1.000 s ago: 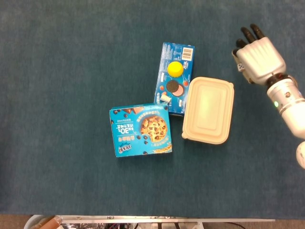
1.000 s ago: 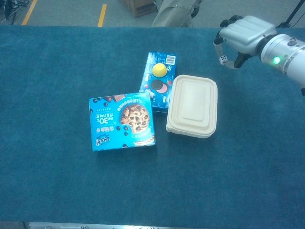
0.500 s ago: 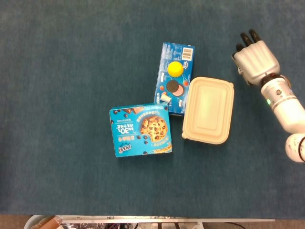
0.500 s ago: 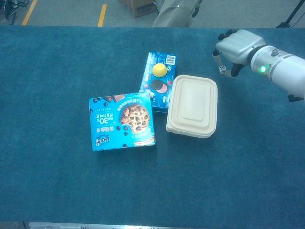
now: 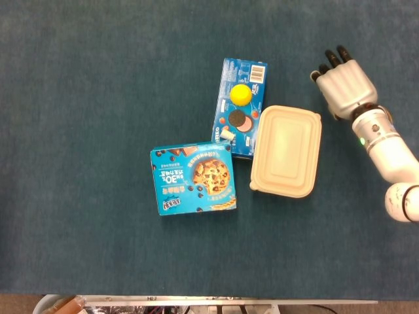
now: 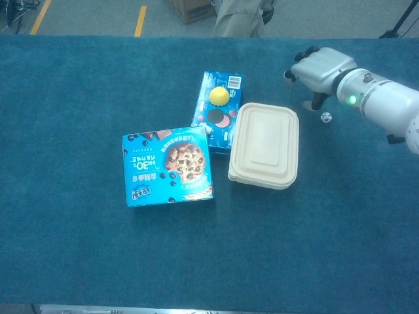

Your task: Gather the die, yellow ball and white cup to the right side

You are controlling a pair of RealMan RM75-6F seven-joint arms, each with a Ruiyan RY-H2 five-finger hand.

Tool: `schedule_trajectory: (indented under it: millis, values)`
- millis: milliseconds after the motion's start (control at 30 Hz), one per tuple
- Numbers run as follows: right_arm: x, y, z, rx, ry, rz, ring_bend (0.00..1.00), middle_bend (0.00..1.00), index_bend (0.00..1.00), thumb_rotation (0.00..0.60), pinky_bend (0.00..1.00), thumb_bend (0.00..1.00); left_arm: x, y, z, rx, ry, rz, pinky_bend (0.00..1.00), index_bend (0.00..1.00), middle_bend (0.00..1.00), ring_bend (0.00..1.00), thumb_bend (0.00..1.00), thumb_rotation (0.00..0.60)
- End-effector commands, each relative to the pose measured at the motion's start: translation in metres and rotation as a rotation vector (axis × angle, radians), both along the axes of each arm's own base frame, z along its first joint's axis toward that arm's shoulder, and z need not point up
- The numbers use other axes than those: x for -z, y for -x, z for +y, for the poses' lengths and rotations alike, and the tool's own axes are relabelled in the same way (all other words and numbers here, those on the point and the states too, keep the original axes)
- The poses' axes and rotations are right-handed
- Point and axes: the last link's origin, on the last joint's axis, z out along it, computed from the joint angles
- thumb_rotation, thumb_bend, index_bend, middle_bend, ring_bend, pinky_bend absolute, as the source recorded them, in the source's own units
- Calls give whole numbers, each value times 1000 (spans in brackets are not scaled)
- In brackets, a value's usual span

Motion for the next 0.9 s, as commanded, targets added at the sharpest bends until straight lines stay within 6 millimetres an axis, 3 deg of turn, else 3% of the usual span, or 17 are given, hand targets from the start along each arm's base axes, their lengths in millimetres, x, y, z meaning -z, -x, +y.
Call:
schedule_trajectory:
  millis: [33, 400, 533, 900]
  values:
    - [-12, -19, -1, -33, 17, -73, 51, 262, 282, 600, 56, 275, -1, 0, 0, 1, -2, 1, 236, 359, 397, 329, 293, 518]
    - [-20, -79, -1, -136, -13, -189, 51, 262, 287, 600, 56, 216, -2, -2, -3, 4, -8, 0, 237, 359, 397, 329, 293, 520]
    - [-11, -96, -4, -149, -27, -181, 51, 262, 304, 600, 56, 189, -4, -1, -6, -2, -14, -1, 236, 359, 397, 329, 294, 518]
    - [24, -118, -11, -133, -44, -107, 51, 262, 320, 600, 56, 80, -8, 4, -12, -20, -24, -5, 237, 359, 396, 329, 294, 520]
